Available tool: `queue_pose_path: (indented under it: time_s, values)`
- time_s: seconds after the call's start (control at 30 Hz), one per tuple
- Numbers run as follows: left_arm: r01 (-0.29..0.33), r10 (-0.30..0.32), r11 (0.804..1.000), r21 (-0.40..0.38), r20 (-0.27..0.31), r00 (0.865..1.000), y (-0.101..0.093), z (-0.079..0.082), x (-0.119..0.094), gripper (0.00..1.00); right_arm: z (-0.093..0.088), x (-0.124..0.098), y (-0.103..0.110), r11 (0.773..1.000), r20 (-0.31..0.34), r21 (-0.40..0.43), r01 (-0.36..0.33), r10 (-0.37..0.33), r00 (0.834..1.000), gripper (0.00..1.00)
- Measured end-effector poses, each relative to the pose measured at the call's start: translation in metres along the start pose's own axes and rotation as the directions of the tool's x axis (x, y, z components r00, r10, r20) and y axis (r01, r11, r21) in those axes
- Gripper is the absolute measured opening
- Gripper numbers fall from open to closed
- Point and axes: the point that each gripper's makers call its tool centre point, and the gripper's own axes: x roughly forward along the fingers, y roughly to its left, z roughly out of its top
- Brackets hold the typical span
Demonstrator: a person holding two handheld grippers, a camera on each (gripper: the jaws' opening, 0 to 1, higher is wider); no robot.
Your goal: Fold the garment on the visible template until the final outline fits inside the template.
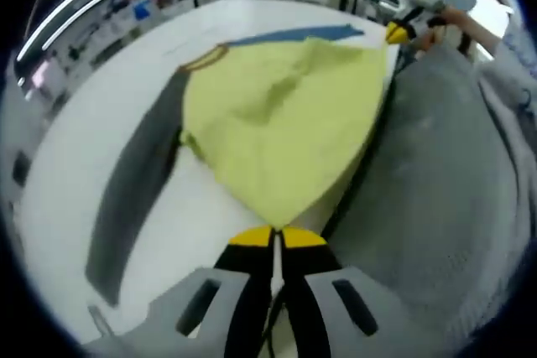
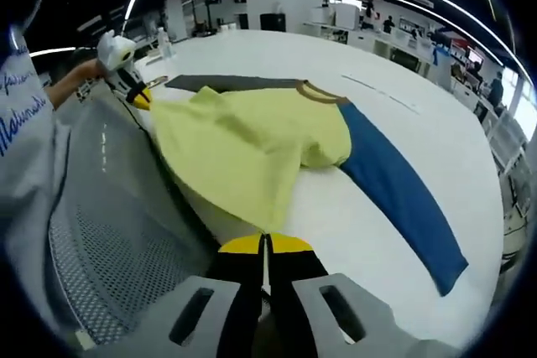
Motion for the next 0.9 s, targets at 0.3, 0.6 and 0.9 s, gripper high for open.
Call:
queue_pose_path:
  time_s: [0.3,0.6,0.9]
  values:
    - [0.044,-0.045,0.999,-0.011,-0.038,0.998,-0.027,-0.012,-0.008,0.00,-0.017,-0.012,0.026,0.999,-0.064,-0.003,-0.038,0.038,0.997,0.01]
    - [0.089,-0.088,0.996,0.015,-0.059,0.994,-0.040,-0.010,-0.012,0.00,-0.024,-0.016,0.019,1.000,-0.084,0.001,-0.011,0.011,0.996,0.01]
    - [0.070,-0.068,0.997,0.037,-0.051,0.996,-0.030,0.002,-0.030,0.00,-0.008,-0.031,0.018,0.999,-0.087,-0.044,-0.016,0.012,0.996,0.01]
